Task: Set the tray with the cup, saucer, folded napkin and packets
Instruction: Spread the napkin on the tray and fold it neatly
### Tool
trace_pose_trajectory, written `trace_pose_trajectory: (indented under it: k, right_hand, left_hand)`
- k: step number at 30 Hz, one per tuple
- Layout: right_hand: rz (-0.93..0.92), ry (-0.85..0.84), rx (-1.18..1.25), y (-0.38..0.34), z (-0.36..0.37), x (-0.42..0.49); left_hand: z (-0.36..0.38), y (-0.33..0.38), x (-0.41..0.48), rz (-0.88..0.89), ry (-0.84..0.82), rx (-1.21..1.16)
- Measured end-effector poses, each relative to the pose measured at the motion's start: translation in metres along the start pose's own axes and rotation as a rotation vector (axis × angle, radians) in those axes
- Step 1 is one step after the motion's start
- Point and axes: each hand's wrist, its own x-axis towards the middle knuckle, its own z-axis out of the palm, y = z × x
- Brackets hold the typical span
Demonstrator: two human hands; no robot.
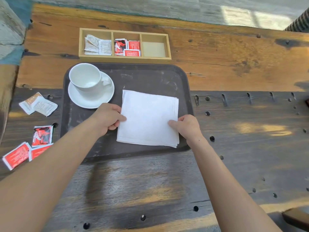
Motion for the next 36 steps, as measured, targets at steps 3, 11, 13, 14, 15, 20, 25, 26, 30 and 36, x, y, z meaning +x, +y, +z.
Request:
trace_pose_trajectory:
  k: [3, 11, 13, 14, 15, 20, 25, 26, 30, 36]
  right_hand:
    - [-0.007, 0.059, -0.064, -0.008, 0.010, -0.005]
    - [-0.037, -0.039, 0.444, -0.014, 0.005, -0.016]
    - [0.018, -0.145, 0.601, -0.016, -0.002, -0.018]
    - [0.050, -0.198, 0.665, -0.016, -0.005, -0.016]
    - [0.064, -0.236, 0.711, -0.015, -0.008, -0.015]
    - [-0.026, -0.257, 0.719, -0.004, -0.016, -0.008]
    - [-0.155, -0.261, 0.851, 0.001, -0.023, -0.015]
    - [-0.219, -0.232, 0.843, 0.002, -0.024, -0.017]
    - [-0.450, -0.270, 0.788, 0.006, -0.028, -0.026]
    - [-0.572, -0.005, 0.108, 0.003, -0.028, -0.019]
  left_hand:
    - [0.002, -0.002, -0.002, 0.021, -0.010, -0.018]
    - [0.006, -0.002, -0.009, 0.102, -0.110, -0.254]
    - [0.003, -0.001, -0.012, 0.153, -0.139, -0.247]
    - [0.000, 0.000, -0.014, 0.164, -0.152, -0.247]
    - [-0.002, 0.000, -0.016, 0.168, -0.161, -0.245]
    - [-0.008, 0.000, -0.023, 0.140, -0.116, -0.267]
    - [-0.010, -0.002, -0.031, 0.136, 0.010, -0.409]
    - [-0.009, -0.002, -0.033, 0.152, 0.036, -0.416]
    - [-0.008, -0.003, -0.034, 0.280, 0.114, -0.285]
    - [-0.008, -0.004, -0.030, 0.614, 0.301, 0.461]
